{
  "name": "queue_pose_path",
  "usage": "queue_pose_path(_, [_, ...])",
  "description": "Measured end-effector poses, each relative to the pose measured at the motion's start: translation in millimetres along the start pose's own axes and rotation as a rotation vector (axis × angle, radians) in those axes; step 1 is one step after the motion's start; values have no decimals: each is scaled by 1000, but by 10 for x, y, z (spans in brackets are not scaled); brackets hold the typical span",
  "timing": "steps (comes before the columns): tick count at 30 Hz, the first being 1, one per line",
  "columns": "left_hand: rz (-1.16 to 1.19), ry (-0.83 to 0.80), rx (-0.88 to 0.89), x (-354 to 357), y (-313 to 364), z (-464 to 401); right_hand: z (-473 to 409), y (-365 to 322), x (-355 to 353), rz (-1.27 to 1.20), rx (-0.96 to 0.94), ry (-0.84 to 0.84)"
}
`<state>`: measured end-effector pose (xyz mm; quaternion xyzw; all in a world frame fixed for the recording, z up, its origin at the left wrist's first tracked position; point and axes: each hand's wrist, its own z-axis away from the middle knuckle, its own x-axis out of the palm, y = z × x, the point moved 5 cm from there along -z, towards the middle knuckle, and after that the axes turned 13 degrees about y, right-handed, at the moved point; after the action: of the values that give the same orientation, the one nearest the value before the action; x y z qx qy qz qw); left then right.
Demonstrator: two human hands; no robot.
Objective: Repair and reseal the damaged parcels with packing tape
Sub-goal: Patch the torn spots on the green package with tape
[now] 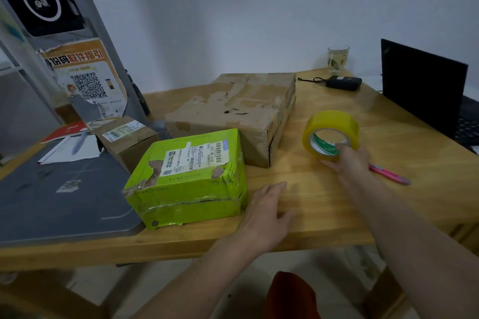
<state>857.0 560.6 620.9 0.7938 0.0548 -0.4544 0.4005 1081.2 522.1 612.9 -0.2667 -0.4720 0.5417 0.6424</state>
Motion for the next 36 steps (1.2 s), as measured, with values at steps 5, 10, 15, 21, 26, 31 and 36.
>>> queue_pose_path(5, [111, 39, -68, -9, -4, -30, 175, -17, 8, -304, 173, -151])
queue_pose_path(10, [201, 219, -69, -121, 79, -78, 599, 20, -32, -415, 295, -295])
queue_pose_path(15, [304, 431, 69, -409, 313, -90, 1144, 134, -171, -384, 423, -361])
queue_pose_path(21, [336, 466, 185, -557, 267, 33, 1574, 189, -263, -351, 513, -352])
queue_pose_path(26, [409, 533, 192, -642, 282, 207, 1832, 283, -226, -189, 437, -395])
queue_pose_path(31, [403, 637, 167, -752, 207, 292, 1975, 251, -204, -320, 410, -362])
queue_pose_path(36, [627, 638, 128, -831, 162, 390, 2153, 240, -183, -307, 425, -419])
